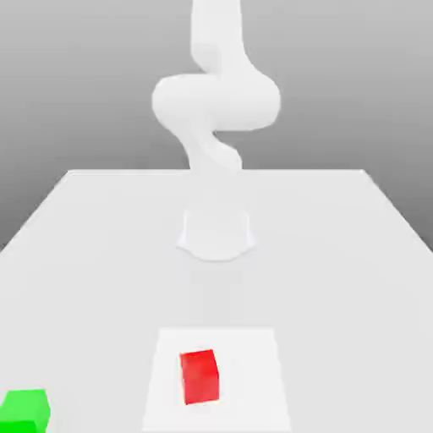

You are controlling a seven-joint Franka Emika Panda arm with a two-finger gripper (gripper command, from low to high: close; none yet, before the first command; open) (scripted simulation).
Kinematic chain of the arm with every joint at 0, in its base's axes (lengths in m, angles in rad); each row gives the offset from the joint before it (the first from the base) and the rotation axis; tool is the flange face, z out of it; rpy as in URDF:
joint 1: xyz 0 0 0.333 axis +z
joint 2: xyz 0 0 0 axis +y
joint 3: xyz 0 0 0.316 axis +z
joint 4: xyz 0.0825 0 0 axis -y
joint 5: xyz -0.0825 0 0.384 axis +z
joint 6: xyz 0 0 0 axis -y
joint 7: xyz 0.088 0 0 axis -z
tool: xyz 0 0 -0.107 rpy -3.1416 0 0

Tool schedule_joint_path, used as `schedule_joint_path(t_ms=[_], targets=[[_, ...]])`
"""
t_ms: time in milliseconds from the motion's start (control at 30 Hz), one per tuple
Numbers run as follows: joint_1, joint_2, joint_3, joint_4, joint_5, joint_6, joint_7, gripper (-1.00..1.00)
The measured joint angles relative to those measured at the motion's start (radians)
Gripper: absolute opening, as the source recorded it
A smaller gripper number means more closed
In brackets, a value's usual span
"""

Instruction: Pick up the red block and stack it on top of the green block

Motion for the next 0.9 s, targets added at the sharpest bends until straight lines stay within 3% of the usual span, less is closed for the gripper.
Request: schedule_joint_path(t_ms=[467,700,900], targets=[[0.061,0.515,-0.084,-0.185,0.059,0.246,-0.194,0.00],[0.053,0.766,-0.094,-0.276,0.039,0.368,-0.253,0.00],[0.027,0.981,-0.063,-0.271,0.073,0.532,-0.295,0.00]])
